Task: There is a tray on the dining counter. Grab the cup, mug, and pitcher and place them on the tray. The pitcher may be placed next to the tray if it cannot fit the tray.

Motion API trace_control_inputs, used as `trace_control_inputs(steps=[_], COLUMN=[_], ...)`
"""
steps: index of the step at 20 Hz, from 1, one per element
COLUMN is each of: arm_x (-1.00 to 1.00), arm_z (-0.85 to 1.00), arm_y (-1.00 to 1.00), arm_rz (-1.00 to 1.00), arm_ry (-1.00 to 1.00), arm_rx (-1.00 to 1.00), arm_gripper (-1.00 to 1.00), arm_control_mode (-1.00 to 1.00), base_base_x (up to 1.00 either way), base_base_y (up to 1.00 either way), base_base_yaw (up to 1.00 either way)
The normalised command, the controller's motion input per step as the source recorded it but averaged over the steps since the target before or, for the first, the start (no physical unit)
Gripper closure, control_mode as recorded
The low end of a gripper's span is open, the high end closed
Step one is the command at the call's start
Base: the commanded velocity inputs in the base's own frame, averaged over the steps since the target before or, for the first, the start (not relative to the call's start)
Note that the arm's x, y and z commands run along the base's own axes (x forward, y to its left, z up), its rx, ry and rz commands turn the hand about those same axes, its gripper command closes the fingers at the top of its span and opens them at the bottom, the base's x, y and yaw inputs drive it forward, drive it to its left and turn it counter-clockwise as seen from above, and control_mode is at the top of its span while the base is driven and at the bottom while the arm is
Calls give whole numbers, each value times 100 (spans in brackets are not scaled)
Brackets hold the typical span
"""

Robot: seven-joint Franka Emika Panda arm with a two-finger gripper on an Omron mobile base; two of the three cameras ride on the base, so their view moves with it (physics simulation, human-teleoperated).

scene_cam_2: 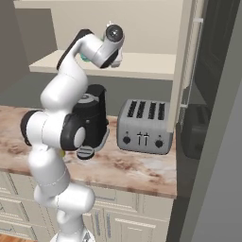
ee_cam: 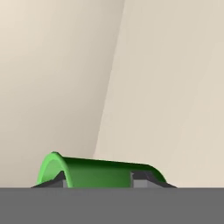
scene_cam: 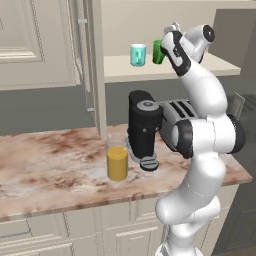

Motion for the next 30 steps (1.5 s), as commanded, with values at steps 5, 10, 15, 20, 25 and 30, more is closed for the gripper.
trace_control_inputs(steps=[5,10,15,20,25,30], arm_x=[-23,-40,-61,-72,-67,-65], arm_z=[-23,-14,-4,0,0,0], arm_y=[0,0,-8,-15,-10,-5], arm_rz=[-5,-8,-10,-9,-6,-3], arm_ry=[-9,-4,-1,0,0,0], arm_rx=[7,2,0,0,0,0], arm_gripper=[100,100,100,100,100,100], arm_control_mode=[-100,-100,-100,-100,-100,-100], base_base_x=[0,0,0,0,0,0], base_base_y=[0,0,0,0,0,0], base_base_yaw=[0,0,0,0,0,0])
